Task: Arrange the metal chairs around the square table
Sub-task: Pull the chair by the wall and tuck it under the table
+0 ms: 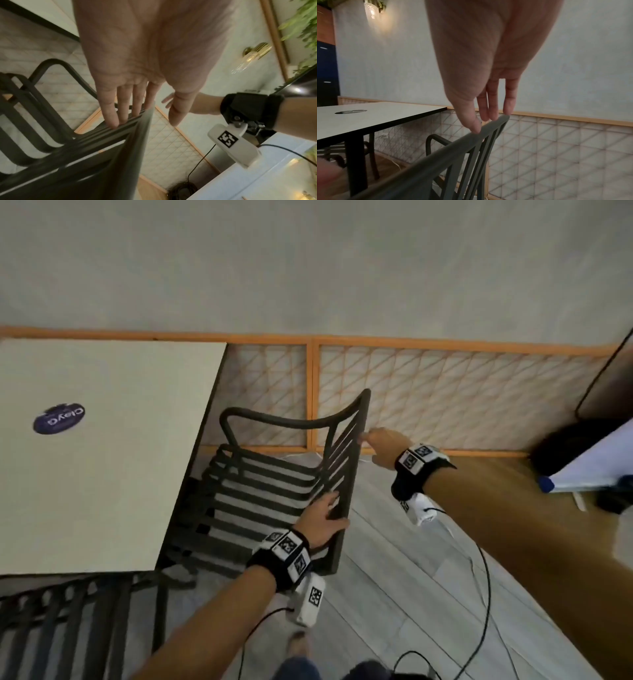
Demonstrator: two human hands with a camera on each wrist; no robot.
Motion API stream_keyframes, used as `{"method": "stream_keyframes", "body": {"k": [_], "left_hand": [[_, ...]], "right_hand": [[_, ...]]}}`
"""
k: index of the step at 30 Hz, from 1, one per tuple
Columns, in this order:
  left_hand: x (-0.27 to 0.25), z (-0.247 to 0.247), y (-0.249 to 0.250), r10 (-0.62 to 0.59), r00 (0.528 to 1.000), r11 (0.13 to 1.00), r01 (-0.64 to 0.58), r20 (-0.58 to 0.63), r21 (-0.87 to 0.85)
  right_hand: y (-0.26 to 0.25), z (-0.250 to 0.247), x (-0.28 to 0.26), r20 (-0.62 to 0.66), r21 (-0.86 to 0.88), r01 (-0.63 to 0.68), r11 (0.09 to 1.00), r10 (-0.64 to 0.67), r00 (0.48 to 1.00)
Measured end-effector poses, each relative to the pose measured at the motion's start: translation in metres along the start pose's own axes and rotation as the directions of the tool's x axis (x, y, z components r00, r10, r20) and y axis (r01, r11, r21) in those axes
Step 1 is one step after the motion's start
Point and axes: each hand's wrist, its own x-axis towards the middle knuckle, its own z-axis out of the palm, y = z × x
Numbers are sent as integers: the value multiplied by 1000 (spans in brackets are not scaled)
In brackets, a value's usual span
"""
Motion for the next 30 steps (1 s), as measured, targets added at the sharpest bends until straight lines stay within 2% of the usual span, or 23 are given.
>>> {"method": "stream_keyframes", "body": {"k": [2, 5, 8, 11, 16, 19, 21, 23, 25, 28, 30], "left_hand": [[23, 8, -2, -55, 996, 998, 56, 64, -16], [35, 16, 3, -170, 979, 979, 155, 112, 132], [41, 24, 2, -141, 990, 943, 125, 30, 308], [46, 26, 2, -84, 994, 938, 101, -64, 332], [48, 29, 0, -35, 987, 902, 98, -156, 420], [51, 31, 8, -91, 977, 911, 160, -192, 380], [56, 33, 12, -201, 965, 955, 231, -166, 188], [65, 31, 14, -244, 955, 965, 256, -167, 55], [73, 21, 18, -261, 945, 962, 271, -200, 28], [83, -3, 22, -180, 948, 964, 223, -264, 142], [89, -18, 22, -172, 948, 964, 219, -269, 154]], "right_hand": [[12, 3, 23, -23, -16, 53, 998, -53, 998], [27, 16, 52, -9, -127, 159, 979, -161, 987], [42, 35, 84, 54, -304, 286, 909, -283, 958], [48, 41, 117, 92, -349, 422, 837, -417, 904], [51, 38, 148, 221, -458, 528, 715, -484, 847], [53, 38, 159, 264, -457, 570, 683, -508, 820], [51, 35, 170, 278, -448, 594, 668, -527, 803], [47, 31, 187, 276, -470, 601, 646, -540, 795], [41, 27, 206, 274, -488, 607, 627, -551, 788], [29, 22, 236, 283, -477, 631, 612, -573, 769], [19, 19, 256, 295, -496, 635, 593, -573, 765]]}}
